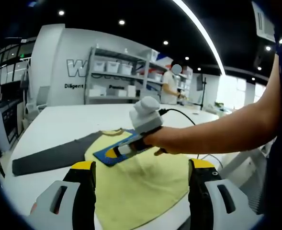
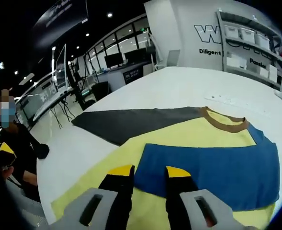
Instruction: Fold the garment on the visible template until the final outline fits inside the template.
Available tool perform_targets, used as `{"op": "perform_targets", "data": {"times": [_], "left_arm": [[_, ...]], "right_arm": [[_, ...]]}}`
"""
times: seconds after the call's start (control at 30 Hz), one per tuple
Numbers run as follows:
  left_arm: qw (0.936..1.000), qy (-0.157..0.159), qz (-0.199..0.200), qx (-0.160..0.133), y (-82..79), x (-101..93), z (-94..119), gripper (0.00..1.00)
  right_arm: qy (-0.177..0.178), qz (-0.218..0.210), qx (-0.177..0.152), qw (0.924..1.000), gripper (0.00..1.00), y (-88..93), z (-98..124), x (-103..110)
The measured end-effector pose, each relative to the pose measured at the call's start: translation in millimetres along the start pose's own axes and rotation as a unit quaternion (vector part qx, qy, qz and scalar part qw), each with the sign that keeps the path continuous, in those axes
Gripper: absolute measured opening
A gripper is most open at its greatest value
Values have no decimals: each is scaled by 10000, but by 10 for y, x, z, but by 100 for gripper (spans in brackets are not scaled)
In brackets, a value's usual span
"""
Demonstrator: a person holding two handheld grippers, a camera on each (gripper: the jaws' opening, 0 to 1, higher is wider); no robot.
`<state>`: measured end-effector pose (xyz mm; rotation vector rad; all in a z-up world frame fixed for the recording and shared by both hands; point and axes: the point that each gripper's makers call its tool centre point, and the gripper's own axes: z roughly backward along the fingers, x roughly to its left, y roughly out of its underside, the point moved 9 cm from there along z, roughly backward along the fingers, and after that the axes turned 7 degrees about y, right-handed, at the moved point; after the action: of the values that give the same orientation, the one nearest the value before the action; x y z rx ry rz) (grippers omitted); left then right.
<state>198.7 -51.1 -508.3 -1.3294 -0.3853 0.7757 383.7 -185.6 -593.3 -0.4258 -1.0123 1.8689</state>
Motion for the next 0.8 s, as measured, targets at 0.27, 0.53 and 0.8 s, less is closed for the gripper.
{"op": "perform_targets", "data": {"times": [0.27, 0.53, 0.8], "left_arm": [[10000, 36, -33, 23, 4, -18, -8, 74], [9999, 78, -76, 50, 10, -38, -12, 74], [9998, 125, -118, 101, 19, -53, -21, 74]], "right_arm": [[200, -154, -227, 9994, 41, -8, 113, -86], [400, -213, -439, 9980, 52, 16, 240, -174], [591, -293, -634, 9958, 63, 54, 388, -270]]}}
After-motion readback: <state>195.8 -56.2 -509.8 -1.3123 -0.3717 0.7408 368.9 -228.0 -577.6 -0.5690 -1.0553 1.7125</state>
